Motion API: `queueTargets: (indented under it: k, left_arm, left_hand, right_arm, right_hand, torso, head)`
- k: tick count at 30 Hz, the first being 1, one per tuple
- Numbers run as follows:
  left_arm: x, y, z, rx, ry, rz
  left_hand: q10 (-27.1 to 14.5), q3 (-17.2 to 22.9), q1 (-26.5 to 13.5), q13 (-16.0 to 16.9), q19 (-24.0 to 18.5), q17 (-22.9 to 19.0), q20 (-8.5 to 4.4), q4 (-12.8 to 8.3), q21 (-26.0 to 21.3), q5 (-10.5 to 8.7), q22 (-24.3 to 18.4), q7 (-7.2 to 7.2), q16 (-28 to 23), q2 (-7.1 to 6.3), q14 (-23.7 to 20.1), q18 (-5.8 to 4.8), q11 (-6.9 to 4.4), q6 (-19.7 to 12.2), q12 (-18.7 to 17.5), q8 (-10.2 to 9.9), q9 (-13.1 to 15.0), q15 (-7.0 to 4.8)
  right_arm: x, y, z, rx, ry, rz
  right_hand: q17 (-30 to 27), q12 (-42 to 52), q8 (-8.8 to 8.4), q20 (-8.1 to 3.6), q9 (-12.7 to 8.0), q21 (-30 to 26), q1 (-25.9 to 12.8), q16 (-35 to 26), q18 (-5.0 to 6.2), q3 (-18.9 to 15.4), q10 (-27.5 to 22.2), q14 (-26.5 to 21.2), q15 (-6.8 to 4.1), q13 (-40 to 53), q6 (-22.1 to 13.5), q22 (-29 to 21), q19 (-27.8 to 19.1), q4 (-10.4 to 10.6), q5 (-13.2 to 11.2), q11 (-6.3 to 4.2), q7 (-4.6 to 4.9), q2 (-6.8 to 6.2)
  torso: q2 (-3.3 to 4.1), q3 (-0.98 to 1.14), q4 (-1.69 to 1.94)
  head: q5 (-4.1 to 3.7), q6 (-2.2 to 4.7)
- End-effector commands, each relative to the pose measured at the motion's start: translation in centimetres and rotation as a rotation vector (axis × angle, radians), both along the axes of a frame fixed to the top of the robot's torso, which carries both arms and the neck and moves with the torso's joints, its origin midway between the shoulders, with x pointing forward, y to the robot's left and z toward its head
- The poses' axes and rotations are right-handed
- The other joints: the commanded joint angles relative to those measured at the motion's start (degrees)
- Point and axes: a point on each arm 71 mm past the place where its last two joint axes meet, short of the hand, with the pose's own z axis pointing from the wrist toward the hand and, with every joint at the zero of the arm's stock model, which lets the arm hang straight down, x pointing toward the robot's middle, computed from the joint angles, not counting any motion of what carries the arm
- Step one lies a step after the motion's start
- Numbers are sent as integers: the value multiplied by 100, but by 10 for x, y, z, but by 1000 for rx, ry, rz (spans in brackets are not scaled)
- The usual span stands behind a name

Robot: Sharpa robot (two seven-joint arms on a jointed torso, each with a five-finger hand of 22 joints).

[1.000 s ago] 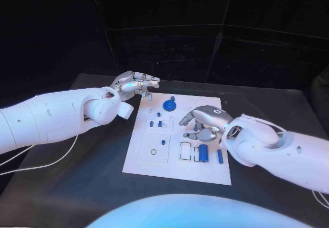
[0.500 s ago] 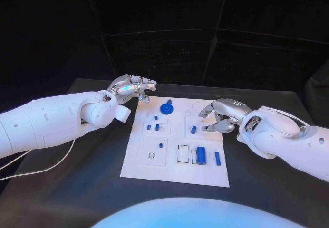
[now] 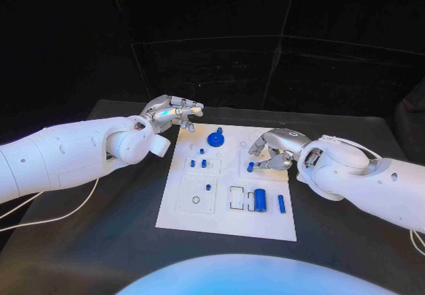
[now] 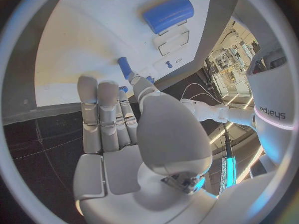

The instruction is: Assemble the parts on the task board

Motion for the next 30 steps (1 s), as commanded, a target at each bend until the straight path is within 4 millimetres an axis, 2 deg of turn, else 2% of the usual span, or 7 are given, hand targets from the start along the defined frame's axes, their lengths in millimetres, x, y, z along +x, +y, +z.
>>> queueTargets:
  k: [1,12,18,30]
  left_arm:
    - [0,-2,2,-12,-5,-11]
    - [0,-2,1,-12,-5,-12]
    - [0,-2,1,-12,-4,-12]
    - [-1,-2,1,-13,5,-20]
  left_hand:
    - [-27,-14,13,-9,-5,-9,37,-21,-24,35,-5,0,-31,44,-35,71,-1,-30,40,40,-7,7]
    - [-31,-13,20,-10,-5,-9,37,-26,-27,35,-8,1,-30,46,-36,71,-1,-33,42,41,-7,6]
    - [-31,-13,20,-10,-5,-9,37,-26,-27,35,-8,1,-30,46,-36,71,-1,-33,42,41,-7,6]
    - [-47,10,61,-15,-1,-16,36,-49,-41,38,-22,3,-24,69,-41,73,0,-41,54,49,-7,5]
  right_arm:
    - [-1,5,-3,-53,14,43]
    - [-2,17,-9,-94,47,77]
    - [-1,18,-11,-98,48,69]
    - [1,19,-11,-104,35,62]
  right_hand:
    - [72,24,4,-18,-3,114,45,86,-116,93,156,67,-17,-15,68,179,113,8,34,-21,-4,38]
    - [232,-94,28,-45,5,275,23,261,-153,354,473,123,-41,-18,243,415,225,39,36,-48,-20,22]
    - [453,-154,48,-56,10,440,26,480,-195,569,656,182,-52,-13,379,678,330,50,37,-58,-1,24]
    - [515,-323,47,-61,3,517,45,584,-201,1027,768,171,-44,-13,536,747,331,5,-101,-49,20,-29]
  torso:
    - [8,-3,2]
    - [-4,-1,-6]
    - [-10,-2,2]
    - [-4,0,-1]
  head:
    - [-13,-13]
    - [1,-61]
    - [-1,-60]
    - [17,-58]
